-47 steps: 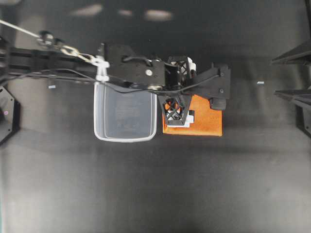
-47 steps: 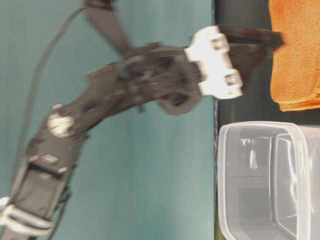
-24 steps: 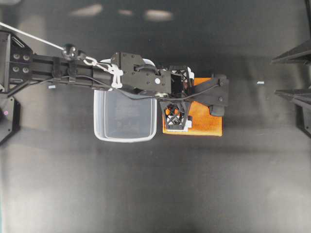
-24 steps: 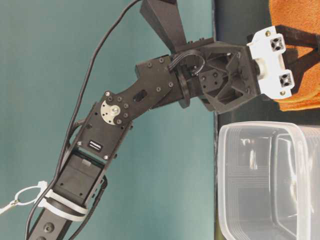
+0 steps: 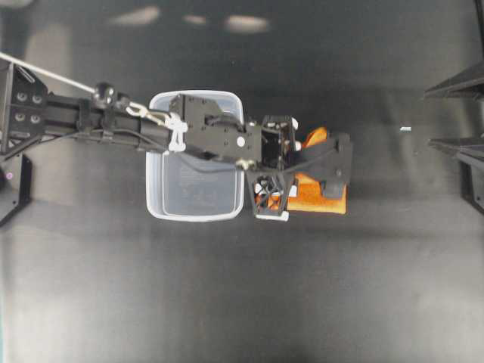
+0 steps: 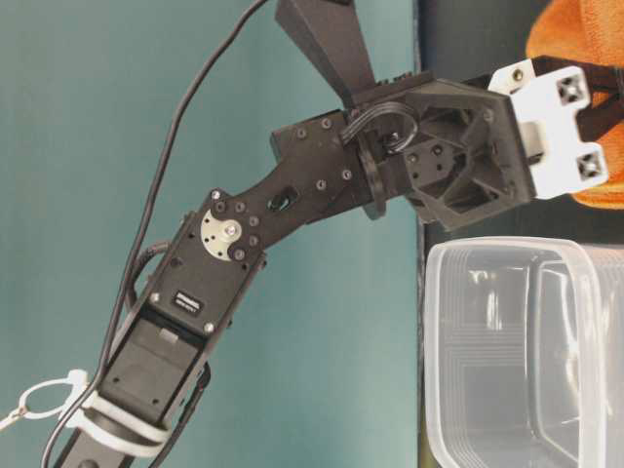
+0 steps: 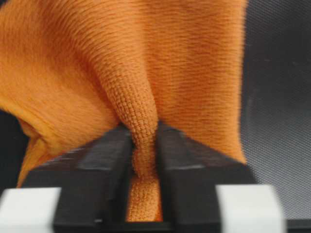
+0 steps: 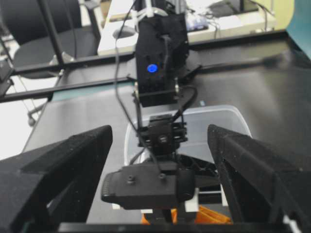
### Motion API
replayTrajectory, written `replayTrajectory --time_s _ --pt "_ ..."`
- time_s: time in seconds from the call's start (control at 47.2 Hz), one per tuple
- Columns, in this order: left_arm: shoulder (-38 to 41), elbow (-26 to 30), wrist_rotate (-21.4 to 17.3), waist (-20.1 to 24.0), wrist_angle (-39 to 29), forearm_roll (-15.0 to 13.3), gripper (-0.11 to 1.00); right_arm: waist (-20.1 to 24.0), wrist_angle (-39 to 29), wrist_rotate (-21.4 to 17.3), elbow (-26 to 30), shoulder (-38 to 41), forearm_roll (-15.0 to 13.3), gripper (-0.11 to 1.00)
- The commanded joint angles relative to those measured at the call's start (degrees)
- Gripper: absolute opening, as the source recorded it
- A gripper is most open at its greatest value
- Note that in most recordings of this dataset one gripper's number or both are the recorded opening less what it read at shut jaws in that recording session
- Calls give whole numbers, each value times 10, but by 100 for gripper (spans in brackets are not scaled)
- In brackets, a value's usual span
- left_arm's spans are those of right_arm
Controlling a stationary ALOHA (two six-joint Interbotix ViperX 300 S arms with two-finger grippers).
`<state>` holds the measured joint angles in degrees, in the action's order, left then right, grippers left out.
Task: Place the orange towel into the container with the left arm.
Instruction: 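Lower the left gripper and pinch the orange towel's center, then lift the towel and carry it left over the clear container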
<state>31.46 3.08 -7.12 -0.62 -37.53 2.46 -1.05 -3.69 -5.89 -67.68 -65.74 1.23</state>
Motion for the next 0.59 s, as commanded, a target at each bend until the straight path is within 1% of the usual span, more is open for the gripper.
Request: replayTrajectory --time_s 0.0,0.191,0.382,0.488,0.573 --pt "-16 5 1 1 -1 1 7 0 6 -1 4 4 3 77" --pt "-91 12 1 4 -18 1 7 0 6 -1 4 4 3 77" --pt "-207 10 1 5 -77 1 7 0 6 0 3 4 2 77" --pt "-272 -12 2 11 -132 1 7 0 6 0 4 4 3 77" --pt "-315 -47 2 20 -163 2 7 0 6 -1 3 4 3 77"
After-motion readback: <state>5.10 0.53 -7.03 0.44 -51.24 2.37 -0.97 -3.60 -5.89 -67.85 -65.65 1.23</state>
